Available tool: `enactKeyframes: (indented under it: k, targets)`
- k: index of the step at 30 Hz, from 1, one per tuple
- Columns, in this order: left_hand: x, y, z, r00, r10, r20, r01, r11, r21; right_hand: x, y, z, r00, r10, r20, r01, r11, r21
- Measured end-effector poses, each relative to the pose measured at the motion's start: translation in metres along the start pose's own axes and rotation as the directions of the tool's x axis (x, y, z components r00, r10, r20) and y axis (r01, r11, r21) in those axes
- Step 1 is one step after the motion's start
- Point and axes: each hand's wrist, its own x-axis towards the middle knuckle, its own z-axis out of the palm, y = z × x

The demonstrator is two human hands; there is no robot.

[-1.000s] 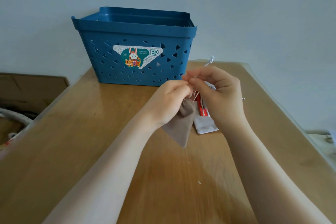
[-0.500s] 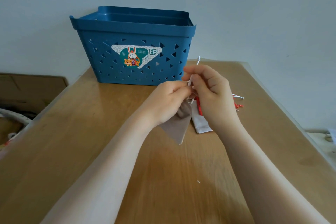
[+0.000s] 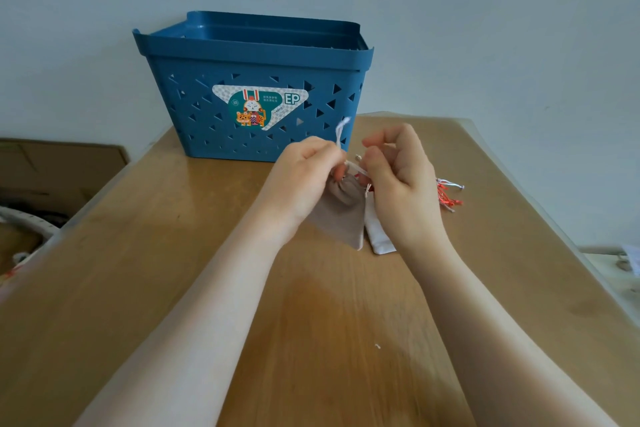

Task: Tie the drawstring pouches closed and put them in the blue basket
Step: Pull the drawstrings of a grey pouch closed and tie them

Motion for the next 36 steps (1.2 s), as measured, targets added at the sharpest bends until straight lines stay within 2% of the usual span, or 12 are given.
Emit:
enactKeyframes:
  k: [6,11,18,22,27,32,36]
  targets:
    - [-0.001,0.002,-0.002,1.000,-0.019,0.003,0.019,0.999,-0.036,0.001,0.000,0.000,0.998,-0.035,0.056,0.040,0.994,-0.099]
    - [-0.001,0.002,-0.005,0.995,-0.062,0.076,0.063,0.998,-0.013,0.003,-0.001,-0.002,0.998,-0.031,0.053,0.038,0.989,-0.140]
    - [-0.002,0.000,-0.005,0.974,-0.029,0.227,0.035,0.999,-0.023,0.010,-0.002,-0.012,0.973,0.181,0.145,-0.170,0.982,-0.086]
    - [-0.001,-0.005,-0.001,0.989,0.010,0.147,-0.031,0.989,0.146,0.013,0.006,-0.015,0.962,0.252,0.102,-0.252,0.968,-0.015]
    - [0.000,-0.004,-0.002,0.995,0.079,0.054,-0.093,0.931,0.352,0.010,0.010,-0.009,0.981,0.188,0.047,-0.189,0.982,0.001]
    - [-0.004,0.002,0.002,0.978,0.205,0.021,-0.191,0.863,0.467,0.009,0.008,-0.008,1.000,0.007,-0.014,-0.010,0.972,-0.234]
    - [-0.002,0.003,-0.002,0.968,0.249,-0.025,-0.212,0.869,0.446,0.010,0.003,-0.013,0.996,-0.010,0.085,0.030,0.970,-0.243]
